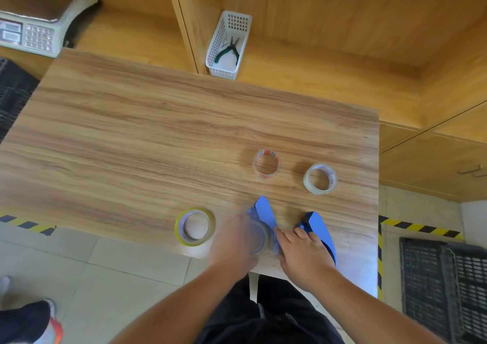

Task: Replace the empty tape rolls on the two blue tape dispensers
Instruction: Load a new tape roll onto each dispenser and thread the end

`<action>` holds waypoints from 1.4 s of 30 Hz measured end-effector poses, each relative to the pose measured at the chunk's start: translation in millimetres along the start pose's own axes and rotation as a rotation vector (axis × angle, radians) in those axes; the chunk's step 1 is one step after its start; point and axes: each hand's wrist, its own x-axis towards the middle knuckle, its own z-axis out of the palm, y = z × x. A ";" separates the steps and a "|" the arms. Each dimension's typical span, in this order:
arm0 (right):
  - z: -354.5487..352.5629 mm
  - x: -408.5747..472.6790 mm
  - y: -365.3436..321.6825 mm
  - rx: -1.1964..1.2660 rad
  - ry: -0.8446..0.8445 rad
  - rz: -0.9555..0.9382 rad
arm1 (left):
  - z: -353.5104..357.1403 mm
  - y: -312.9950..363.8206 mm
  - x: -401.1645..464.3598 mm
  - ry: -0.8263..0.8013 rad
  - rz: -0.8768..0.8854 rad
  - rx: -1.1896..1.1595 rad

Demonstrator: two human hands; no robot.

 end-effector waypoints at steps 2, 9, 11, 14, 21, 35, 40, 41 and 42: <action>-0.2 0.6 -0.5 -0.027 -0.008 0.004 | -7.5 -11.6 -3.5 0.073 -0.009 -0.031; -3.4 -4.0 -3.3 -0.073 0.027 0.054 | -43.0 -86.1 -7.5 0.170 -0.222 0.020; -6.7 -7.7 -3.5 -0.061 0.048 0.065 | -46.1 -101.1 -7.7 0.100 -0.226 0.020; -10.0 -15.4 0.3 -0.070 0.062 0.096 | -47.8 -110.3 -7.8 0.016 -0.180 0.049; -9.5 -29.6 16.2 -0.113 0.125 0.173 | -48.2 -107.5 -2.2 -0.023 -0.158 0.081; 0.8 -70.4 82.2 0.061 -0.018 0.349 | -83.9 19.0 -14.3 0.213 0.026 -0.094; 4.7 -81.0 98.8 0.094 -0.067 0.297 | -52.0 78.5 -19.4 0.157 0.203 -0.080; 5.6 -82.4 101.2 0.095 -0.077 0.285 | -43.6 87.7 -19.1 0.148 0.213 -0.070; 7.1 -83.0 103.8 0.098 -0.087 0.272 | -36.0 95.9 -18.9 0.134 0.218 -0.056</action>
